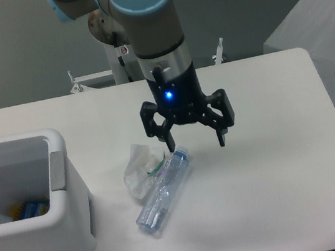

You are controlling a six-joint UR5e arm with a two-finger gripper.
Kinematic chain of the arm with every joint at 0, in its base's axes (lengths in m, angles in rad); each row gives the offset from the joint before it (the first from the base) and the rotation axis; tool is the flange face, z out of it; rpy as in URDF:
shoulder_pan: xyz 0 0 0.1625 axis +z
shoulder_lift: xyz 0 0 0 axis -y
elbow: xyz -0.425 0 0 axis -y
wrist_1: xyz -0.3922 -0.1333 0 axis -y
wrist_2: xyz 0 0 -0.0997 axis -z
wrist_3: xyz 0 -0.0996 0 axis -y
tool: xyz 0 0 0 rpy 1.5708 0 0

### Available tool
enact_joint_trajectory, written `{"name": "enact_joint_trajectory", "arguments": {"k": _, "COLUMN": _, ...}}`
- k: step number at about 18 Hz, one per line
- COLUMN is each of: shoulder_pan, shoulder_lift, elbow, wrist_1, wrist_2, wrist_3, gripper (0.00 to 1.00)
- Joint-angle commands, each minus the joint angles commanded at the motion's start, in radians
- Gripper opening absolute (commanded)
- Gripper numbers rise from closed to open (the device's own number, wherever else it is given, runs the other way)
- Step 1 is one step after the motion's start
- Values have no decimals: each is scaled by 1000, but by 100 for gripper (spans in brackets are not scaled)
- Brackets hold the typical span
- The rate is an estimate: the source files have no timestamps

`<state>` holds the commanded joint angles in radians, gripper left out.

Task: Place the trash in the trash can
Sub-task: 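Lower the open gripper over the clear plastic bottle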

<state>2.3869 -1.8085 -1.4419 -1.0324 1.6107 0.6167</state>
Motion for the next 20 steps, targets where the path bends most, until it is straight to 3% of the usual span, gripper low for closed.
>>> {"name": "enact_joint_trajectory", "arguments": {"k": 9, "shoulder_pan": -2, "shoulder_lift": -54, "elbow": -38, "wrist_1": 23, "wrist_2": -9, "wrist_3": -8, "gripper": 100}}
{"name": "enact_joint_trajectory", "arguments": {"k": 11, "shoulder_pan": -3, "shoulder_lift": -64, "elbow": -75, "wrist_1": 87, "wrist_2": 0, "wrist_3": -24, "gripper": 100}}
{"name": "enact_joint_trajectory", "arguments": {"k": 15, "shoulder_pan": -5, "shoulder_lift": -49, "elbow": -178, "wrist_1": 112, "wrist_2": -3, "wrist_3": -5, "gripper": 100}}
{"name": "enact_joint_trajectory", "arguments": {"k": 20, "shoulder_pan": -32, "shoulder_lift": -104, "elbow": -175, "wrist_1": 110, "wrist_2": -35, "wrist_3": 40, "gripper": 100}}
